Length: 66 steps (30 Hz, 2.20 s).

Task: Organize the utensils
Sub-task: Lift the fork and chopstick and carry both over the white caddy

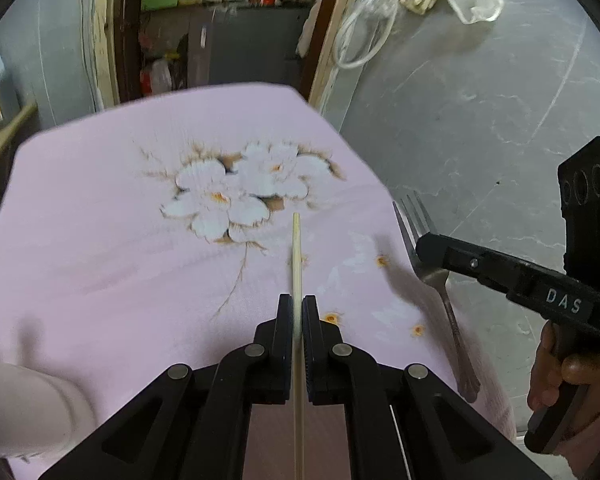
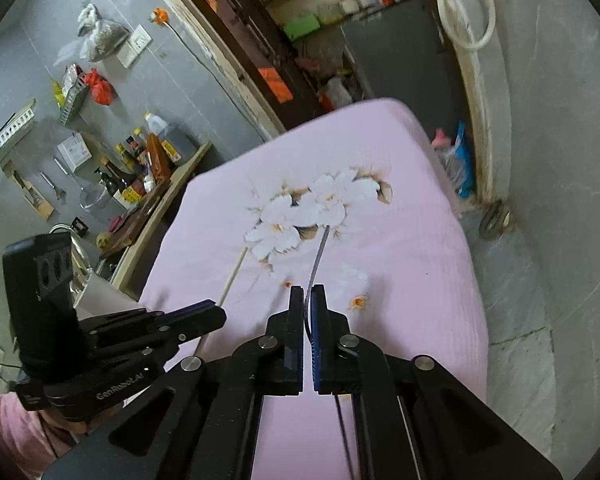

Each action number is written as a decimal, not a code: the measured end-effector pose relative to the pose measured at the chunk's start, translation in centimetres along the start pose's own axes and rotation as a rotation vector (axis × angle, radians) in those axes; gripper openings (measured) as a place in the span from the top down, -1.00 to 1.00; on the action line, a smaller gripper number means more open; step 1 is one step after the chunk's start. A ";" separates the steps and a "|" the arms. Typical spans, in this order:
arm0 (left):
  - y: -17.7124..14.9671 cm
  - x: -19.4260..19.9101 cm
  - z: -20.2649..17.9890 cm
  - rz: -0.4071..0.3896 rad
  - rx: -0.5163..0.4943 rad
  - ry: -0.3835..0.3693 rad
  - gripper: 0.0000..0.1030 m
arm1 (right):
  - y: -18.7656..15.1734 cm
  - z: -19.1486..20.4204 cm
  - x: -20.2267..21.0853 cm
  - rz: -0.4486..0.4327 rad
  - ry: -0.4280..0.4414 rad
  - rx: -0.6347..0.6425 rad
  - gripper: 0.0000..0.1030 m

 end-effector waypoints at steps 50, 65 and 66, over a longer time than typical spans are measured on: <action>-3.3 27.1 23.6 -0.729 0.375 0.009 0.91 | 3.1 29.8 5.8 -0.465 0.256 0.182 0.95; -4.3 22.2 25.9 -0.734 0.402 0.076 0.90 | 1.2 30.4 0.3 -0.380 0.138 0.208 0.95; -4.4 22.0 25.8 -0.733 0.401 0.074 0.90 | 1.0 30.5 0.0 -0.376 0.127 0.213 0.95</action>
Point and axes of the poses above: each gripper's, at about its wrist camera, not at the fingertips, and x roughly against the way its jaws point, z to its left, y to its top, the point moved 1 cm from there along -x, roughly the way its jaws point, and after that the axes turned 10 degrees about z, right-handed, at the moved point
